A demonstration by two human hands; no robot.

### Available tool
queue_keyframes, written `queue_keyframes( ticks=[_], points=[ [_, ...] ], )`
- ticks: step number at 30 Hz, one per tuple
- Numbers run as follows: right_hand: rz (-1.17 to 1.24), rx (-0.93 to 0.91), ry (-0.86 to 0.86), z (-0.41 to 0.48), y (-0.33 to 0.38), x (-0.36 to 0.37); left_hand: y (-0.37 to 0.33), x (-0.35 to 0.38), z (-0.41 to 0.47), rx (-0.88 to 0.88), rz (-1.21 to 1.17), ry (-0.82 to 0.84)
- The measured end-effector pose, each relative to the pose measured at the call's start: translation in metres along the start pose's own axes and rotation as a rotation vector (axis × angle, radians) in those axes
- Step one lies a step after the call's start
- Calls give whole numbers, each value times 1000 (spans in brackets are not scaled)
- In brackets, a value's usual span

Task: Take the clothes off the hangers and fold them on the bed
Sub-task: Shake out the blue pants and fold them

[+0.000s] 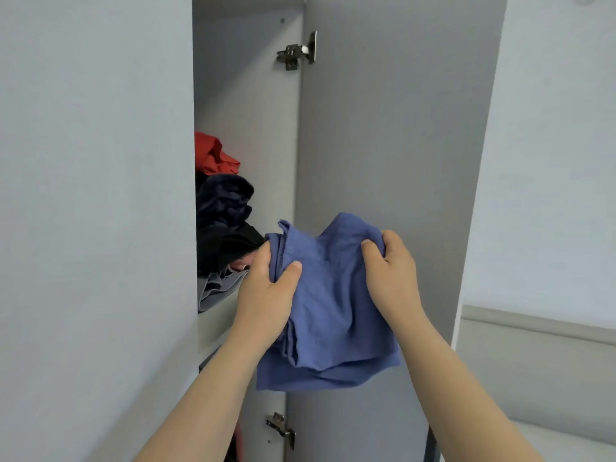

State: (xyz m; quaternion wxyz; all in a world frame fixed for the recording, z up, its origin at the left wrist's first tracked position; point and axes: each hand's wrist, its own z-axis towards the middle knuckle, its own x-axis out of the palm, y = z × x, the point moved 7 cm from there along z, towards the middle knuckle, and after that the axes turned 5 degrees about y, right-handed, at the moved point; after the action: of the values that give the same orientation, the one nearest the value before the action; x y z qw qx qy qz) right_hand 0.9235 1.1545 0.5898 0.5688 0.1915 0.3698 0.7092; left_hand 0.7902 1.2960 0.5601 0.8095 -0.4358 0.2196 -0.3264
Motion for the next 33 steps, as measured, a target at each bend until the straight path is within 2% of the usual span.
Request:
queue_keyframes(
  ticks=[3, 7, 12, 17, 21, 25, 33],
  points=[
    [51, -16, 35, 36, 0, 19, 5, -11, 27, 15, -11, -80],
    [85, -52, 74, 84, 0, 38, 1, -11, 63, 60, 19, -106],
    [238, -150, 84, 161, 19, 66, -25, -25, 122, 189, 49, -259],
    [477, -133, 229, 227, 37, 120, -46, -54, 159, 277, 91, -452],
    [568, -144, 376, 270, 63, 165, -83, -88, 187, 356, 148, -580],
    [595, -185, 441, 304, 88, 196, -109, -114, 213, 420, 163, -637],
    [811, -271, 609, 347, 137, 237, -142, -150, 253, 544, 181, -698]
  ],
)
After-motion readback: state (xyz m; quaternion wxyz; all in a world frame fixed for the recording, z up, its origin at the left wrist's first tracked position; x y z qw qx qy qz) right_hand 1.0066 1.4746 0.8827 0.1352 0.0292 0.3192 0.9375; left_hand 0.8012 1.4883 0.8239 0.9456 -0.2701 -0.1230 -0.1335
